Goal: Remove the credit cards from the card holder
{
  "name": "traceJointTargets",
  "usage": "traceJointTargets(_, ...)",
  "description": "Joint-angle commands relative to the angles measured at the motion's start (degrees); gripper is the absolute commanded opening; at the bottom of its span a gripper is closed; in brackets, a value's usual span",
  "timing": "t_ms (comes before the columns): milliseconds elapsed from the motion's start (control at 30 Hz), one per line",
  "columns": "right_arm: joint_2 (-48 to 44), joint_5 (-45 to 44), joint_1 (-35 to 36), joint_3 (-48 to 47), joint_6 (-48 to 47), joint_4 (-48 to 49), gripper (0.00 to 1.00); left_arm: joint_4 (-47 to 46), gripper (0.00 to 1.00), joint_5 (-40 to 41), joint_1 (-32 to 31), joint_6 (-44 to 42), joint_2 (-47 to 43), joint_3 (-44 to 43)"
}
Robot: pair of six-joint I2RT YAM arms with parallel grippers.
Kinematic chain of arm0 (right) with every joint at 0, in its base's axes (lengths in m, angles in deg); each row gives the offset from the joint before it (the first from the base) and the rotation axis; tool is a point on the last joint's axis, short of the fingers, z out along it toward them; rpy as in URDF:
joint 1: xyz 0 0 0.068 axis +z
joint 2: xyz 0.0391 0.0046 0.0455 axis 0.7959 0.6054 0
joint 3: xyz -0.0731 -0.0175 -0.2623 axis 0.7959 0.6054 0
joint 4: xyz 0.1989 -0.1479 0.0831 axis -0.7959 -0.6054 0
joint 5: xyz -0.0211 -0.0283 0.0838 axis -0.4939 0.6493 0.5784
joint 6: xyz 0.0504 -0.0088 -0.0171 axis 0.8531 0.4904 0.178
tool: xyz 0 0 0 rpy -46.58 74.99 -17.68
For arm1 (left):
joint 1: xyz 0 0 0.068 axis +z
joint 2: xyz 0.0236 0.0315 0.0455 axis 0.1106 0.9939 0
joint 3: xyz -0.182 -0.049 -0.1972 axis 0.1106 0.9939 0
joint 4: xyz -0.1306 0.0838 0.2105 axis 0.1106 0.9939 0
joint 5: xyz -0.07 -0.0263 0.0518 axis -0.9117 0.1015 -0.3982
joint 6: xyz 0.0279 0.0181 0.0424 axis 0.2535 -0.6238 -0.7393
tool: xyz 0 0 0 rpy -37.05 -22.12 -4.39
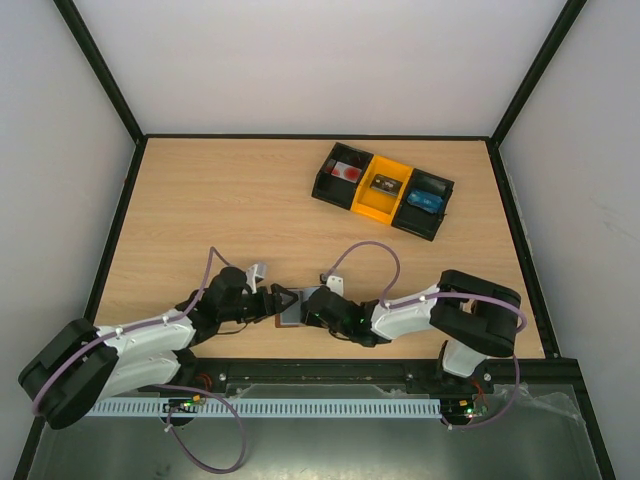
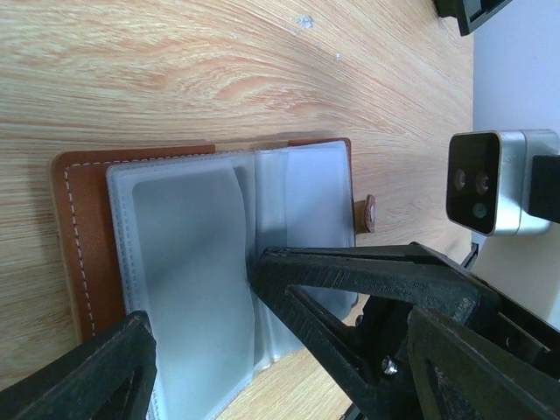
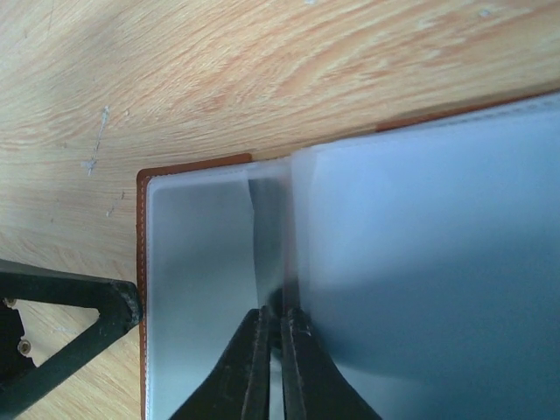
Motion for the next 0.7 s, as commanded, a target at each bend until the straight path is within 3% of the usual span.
traceJointTargets(0,-1.19,-1.40,0.34,-1.48,-1.86,-8.50,0.09,0.05,0.79,0.12,0.35,-0.08,-0.29,0.21)
traceJointTargets(267,0.04,-2.95,0.35,-3.80,-2.87,-12.62,0.14,2.55,0.80,0.84,1.52,0.32,-3.18,1.31)
traceJointTargets(667,-5.01,-5.79,0.35,-6.64,-5.93,-21.15,0.12,5.24,0.80,0.96,2.63,0.16,-5.74,1.08)
